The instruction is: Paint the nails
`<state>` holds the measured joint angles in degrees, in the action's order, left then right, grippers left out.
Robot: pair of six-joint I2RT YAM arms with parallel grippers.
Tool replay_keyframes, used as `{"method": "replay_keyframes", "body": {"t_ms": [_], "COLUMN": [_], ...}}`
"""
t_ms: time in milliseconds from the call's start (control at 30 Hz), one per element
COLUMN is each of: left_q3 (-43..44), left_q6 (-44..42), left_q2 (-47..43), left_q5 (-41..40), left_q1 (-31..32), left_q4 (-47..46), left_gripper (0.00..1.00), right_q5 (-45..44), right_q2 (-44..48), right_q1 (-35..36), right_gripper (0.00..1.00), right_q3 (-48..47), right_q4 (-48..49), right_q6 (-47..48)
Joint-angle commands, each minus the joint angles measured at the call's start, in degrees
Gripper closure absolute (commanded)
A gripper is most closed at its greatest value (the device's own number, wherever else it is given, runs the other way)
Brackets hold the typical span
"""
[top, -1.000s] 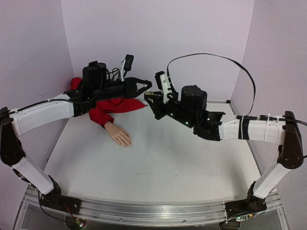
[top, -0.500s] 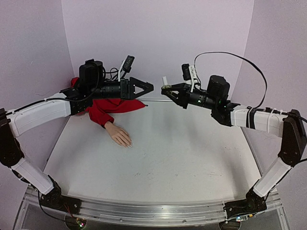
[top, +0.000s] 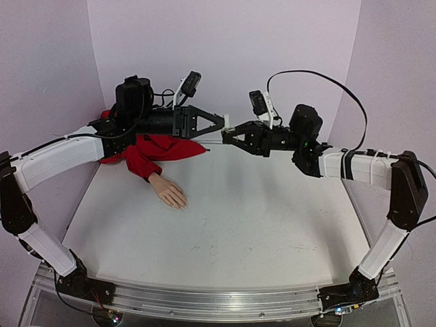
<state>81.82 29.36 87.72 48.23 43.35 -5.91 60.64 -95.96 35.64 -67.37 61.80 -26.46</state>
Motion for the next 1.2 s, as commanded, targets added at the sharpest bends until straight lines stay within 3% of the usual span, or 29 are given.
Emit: {"method": "replay_keyframes", "body": {"t_ms": [0, 200, 433, 533, 767, 933, 1167], "left_q3": [3.6, 4.2, 2.1, -0.3, -4.5, -5.7, 4.5], "left_q6": [-1.2, -0.5, -1.8, -2.5, -2.7, -1.9, -1.4], "left_q2": [0.6, 1.9, 0.1, -1.4, -4.7, -6.5, -2.6], "left_q5": [-0.3, -2.4, -4.7, -5.7, -8.3, -10.6, -15.4], "left_q1": [0.5, 0.9, 0.9, 0.8, 0.9, 0.7, 0.0], "left_q4": [-2.5, -2.5, -2.5, -2.5, -2.5, -1.7, 15.0], "left_gripper": [0.39, 0.51, 0.52, 0.48, 0.27, 0.21, 0.20], "right_q5": [2.7, 3.0, -0.2, -2.8, -6.1, -4.2, -5.4], "right_q2": [-0.4, -0.5, 1.5, 2.3, 3.9, 2.9, 2.8], "right_q1": [-0.1, -0.1, -0.1, -0.1, -0.1, -0.1, -0.1], "right_gripper": [1.00, 1.00, 1.00, 1.00, 1.00, 1.00, 1.00], "right_q3": [-3.0, -2.8, -0.3, 0.7, 2.7, 2.2, 0.9], "right_q4": [7.6, 8.4, 8.7, 8.8, 8.5, 7.2, -0.6], "right_q6": [-3.5, -4.1, -2.1, -0.7, 3.7, 6.1, 11.7]}}
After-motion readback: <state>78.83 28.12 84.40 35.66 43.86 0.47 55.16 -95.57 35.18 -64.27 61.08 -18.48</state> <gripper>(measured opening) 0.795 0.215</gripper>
